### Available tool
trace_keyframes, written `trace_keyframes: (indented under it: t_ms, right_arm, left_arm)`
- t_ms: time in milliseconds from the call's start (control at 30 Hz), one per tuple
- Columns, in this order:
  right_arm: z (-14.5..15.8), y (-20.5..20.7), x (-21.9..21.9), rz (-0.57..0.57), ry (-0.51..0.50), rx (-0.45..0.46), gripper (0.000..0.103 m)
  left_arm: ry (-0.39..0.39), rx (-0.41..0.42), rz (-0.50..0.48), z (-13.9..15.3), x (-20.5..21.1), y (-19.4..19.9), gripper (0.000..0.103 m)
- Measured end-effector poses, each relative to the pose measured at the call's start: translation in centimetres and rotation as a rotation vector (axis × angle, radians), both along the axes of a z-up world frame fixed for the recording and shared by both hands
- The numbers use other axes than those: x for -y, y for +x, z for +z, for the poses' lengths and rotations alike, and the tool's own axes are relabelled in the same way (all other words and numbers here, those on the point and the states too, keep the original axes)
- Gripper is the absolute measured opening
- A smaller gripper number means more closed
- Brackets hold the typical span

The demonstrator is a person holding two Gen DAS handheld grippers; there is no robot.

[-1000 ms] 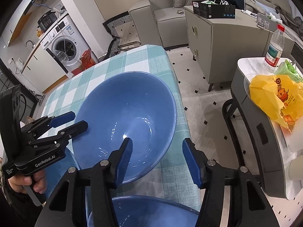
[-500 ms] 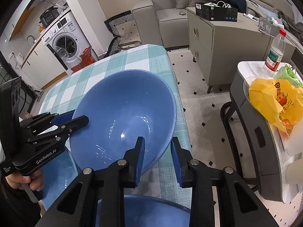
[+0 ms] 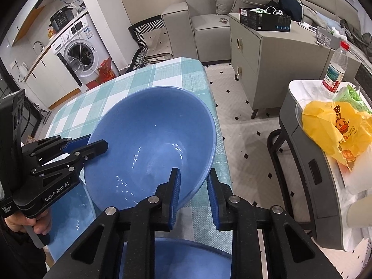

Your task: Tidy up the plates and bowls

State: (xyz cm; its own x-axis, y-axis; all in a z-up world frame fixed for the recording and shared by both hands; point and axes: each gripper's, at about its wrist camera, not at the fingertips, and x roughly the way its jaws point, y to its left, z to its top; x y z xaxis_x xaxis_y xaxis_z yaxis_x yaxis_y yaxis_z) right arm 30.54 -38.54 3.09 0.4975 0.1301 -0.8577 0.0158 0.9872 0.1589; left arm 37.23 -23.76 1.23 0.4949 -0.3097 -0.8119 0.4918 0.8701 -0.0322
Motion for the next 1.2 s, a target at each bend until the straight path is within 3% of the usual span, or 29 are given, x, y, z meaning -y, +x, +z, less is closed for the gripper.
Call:
trace_keyframes:
  t_ms: [367,1200]
  right_arm:
    - [1.4,-0.7,0.3,-0.017,-0.004,0.037,0.023]
    - [7.8,-5.0,-1.4,0.027,-0.045,0.162,0.023]
  left_arm:
    - [-0.006,0.036,-0.005,1.3,0.3,-0.4,0.017]
    - [-0.049,0.152,0.013,7.0,-1.5,-4.1,0.017]
